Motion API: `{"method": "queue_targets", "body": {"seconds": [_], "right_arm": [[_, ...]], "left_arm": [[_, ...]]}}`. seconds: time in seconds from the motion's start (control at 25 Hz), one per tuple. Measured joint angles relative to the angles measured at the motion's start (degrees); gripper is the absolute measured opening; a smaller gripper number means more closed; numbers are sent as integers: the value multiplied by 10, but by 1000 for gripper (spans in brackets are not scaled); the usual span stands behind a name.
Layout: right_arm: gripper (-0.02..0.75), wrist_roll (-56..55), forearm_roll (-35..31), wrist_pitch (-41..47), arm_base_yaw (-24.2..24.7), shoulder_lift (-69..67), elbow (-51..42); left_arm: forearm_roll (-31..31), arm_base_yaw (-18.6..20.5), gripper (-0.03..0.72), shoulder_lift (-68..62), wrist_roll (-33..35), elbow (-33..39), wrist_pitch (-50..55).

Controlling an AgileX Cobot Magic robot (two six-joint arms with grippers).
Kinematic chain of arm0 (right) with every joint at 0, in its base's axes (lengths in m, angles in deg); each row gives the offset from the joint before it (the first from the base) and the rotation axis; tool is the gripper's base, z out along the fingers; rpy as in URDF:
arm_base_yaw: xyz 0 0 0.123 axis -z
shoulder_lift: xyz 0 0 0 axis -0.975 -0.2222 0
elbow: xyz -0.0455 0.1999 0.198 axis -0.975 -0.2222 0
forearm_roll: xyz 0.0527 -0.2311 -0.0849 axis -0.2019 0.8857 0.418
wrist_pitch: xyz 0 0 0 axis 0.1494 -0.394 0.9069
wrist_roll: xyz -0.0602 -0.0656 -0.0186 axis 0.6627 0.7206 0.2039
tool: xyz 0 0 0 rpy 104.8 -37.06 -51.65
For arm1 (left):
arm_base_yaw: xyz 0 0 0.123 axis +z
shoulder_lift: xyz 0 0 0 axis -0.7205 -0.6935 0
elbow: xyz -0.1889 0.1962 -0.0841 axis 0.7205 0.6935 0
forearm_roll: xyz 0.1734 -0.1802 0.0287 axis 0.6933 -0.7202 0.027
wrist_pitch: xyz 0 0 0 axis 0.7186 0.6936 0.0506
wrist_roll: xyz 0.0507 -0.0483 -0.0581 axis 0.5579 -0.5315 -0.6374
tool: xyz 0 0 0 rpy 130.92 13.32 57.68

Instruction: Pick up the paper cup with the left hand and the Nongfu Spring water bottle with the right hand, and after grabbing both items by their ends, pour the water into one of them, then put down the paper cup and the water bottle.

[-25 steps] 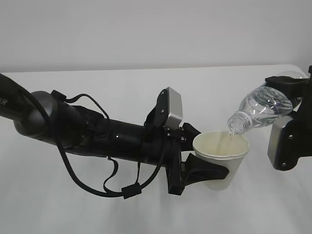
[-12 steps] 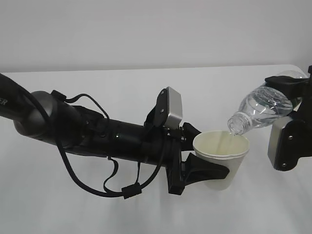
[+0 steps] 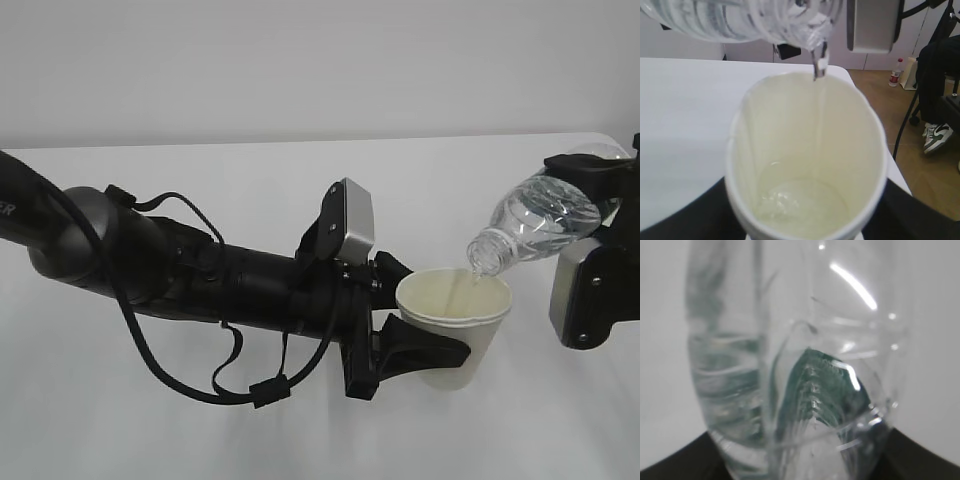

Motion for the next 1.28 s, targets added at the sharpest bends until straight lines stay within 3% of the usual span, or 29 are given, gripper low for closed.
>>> {"method": "queue_targets", "body": {"seconds": [1.28], "right_arm": [[411, 1, 0, -2, 0, 0, 0]], "left_arm": [[0, 0, 429, 0, 0, 0, 0]]}}
